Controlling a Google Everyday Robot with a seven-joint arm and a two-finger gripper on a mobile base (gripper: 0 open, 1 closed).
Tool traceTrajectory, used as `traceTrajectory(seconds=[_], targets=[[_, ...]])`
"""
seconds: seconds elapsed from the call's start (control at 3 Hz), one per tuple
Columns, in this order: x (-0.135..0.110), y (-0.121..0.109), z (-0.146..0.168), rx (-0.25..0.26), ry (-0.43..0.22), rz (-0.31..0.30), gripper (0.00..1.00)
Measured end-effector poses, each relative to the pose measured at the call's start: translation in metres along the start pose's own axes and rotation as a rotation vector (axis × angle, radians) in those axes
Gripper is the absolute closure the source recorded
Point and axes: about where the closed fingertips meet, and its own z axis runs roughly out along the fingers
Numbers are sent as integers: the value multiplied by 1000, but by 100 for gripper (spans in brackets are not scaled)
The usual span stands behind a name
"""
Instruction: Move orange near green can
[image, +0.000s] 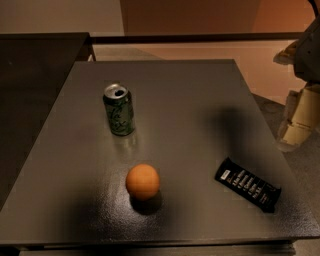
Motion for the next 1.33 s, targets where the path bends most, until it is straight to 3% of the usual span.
traceTrajectory(seconds=[0.67, 1.33], targets=[[-5, 2, 2, -4, -12, -9, 0], [-103, 63, 32, -99, -234, -195, 0]])
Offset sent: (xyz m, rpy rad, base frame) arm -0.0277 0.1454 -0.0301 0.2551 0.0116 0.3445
